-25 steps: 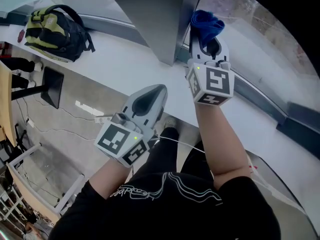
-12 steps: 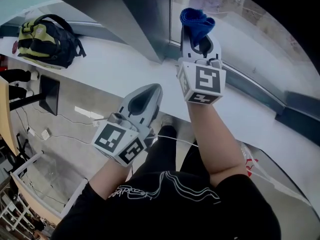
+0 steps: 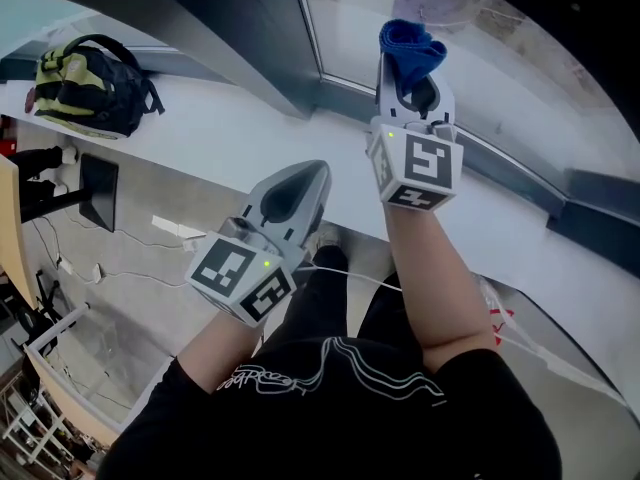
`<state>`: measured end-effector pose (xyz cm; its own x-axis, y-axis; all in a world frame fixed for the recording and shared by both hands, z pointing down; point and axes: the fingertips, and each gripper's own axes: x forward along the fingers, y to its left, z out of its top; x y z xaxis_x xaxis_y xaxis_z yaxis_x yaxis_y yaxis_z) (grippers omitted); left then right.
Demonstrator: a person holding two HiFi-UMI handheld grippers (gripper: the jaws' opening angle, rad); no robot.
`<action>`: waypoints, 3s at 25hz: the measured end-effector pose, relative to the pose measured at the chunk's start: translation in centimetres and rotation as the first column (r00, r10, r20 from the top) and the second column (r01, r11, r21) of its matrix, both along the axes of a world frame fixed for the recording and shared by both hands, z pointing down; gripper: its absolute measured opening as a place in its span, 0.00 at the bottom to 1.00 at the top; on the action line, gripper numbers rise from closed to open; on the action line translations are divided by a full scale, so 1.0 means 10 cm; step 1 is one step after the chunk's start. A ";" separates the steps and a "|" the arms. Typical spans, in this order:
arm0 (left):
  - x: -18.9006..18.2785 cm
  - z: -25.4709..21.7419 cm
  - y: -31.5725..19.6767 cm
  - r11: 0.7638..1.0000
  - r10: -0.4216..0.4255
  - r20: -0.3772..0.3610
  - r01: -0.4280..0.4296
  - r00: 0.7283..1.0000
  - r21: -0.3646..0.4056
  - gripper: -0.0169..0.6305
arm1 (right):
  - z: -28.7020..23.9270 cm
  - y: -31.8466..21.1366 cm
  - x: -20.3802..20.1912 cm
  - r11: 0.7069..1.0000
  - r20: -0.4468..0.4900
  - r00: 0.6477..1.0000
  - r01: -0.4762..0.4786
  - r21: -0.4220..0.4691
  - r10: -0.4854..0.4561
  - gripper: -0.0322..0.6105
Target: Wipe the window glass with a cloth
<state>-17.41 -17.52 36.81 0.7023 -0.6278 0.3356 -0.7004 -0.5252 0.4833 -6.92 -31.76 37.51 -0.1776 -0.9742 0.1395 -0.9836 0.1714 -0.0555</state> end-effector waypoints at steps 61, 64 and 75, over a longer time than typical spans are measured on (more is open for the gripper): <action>4.61 0.34 1.49 0.934 0.358 0.003 -0.358 0.934 0.017 0.03 | 0.16 2.17 5.29 0.934 -0.056 0.933 -0.353 0.063 0.356 0.20; 4.70 0.38 1.52 0.925 0.381 0.006 -0.381 0.925 0.013 0.03 | 0.20 2.25 5.52 0.915 -0.049 0.914 -0.400 0.056 0.402 0.20; 4.93 0.42 1.66 0.907 0.421 0.017 -0.421 0.907 0.004 0.03 | 0.21 2.56 6.23 0.864 -0.068 0.862 -0.500 0.054 0.503 0.20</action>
<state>31.84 -0.91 41.03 0.8968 -0.2775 0.3446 -0.4206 -0.7764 0.4693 55.40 -6.11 39.66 0.3459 -0.9331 0.0980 -0.9382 -0.3455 0.0211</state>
